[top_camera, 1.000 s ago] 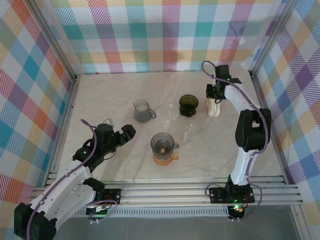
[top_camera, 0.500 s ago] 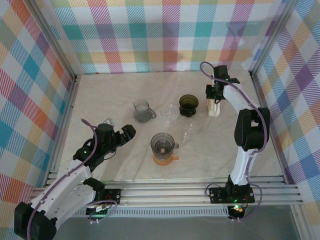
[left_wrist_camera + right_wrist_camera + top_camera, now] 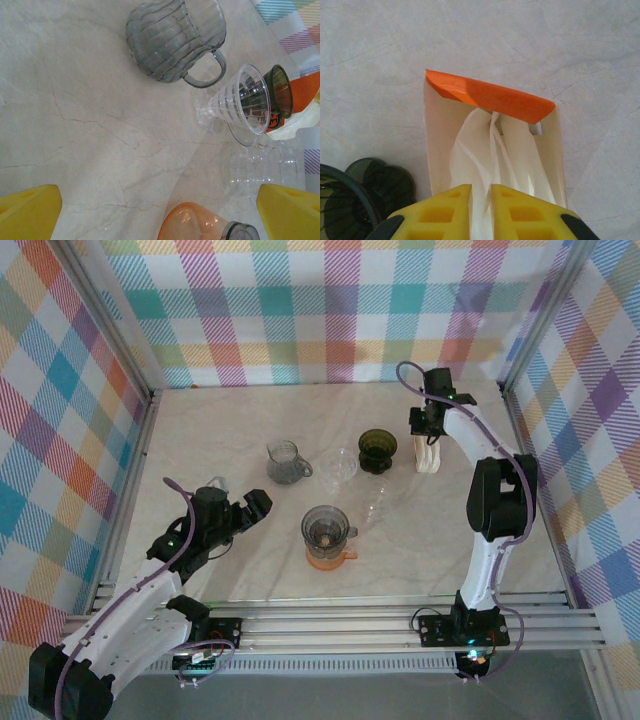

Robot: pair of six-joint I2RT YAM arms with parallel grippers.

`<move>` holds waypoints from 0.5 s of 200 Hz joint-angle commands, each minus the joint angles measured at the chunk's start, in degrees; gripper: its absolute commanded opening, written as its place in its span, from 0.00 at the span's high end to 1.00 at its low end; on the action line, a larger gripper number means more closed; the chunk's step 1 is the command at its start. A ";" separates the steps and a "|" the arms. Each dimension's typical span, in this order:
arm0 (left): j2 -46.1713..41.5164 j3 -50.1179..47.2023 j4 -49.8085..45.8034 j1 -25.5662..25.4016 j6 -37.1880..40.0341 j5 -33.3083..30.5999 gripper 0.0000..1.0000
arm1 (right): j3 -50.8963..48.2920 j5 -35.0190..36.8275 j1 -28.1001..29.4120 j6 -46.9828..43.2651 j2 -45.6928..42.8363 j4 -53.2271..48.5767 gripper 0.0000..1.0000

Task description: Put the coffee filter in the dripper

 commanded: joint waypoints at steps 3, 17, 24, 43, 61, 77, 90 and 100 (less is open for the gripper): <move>-0.23 1.14 0.53 -0.23 0.46 -0.29 0.00 | 0.96 1.25 0.47 -0.71 1.14 -1.12 0.82; -0.23 1.11 0.51 -0.23 0.37 -0.22 0.00 | 1.46 1.40 0.56 -0.79 1.46 -1.63 0.80; -0.23 1.13 0.54 -0.23 0.38 -0.19 0.00 | 1.65 1.58 0.69 -0.80 1.62 -1.88 0.79; -0.32 1.10 0.51 -0.19 0.41 -0.20 0.00 | 1.59 2.45 0.87 -1.06 1.76 -1.95 0.81; -0.45 0.97 0.42 -0.23 0.38 -0.37 0.00 | 1.46 2.95 1.06 -1.50 1.76 -1.79 0.85; -0.50 0.88 0.47 -0.23 0.34 -0.40 0.00 | 1.40 3.18 1.19 -1.57 1.43 -1.58 0.89; -0.41 0.82 0.52 -0.23 0.27 -0.27 0.00 | 1.49 3.24 1.26 -1.59 0.86 -1.52 0.92; -0.42 0.85 0.53 -0.22 0.27 -0.36 0.00 | 1.49 3.11 1.31 -1.62 0.26 -1.53 0.95</move>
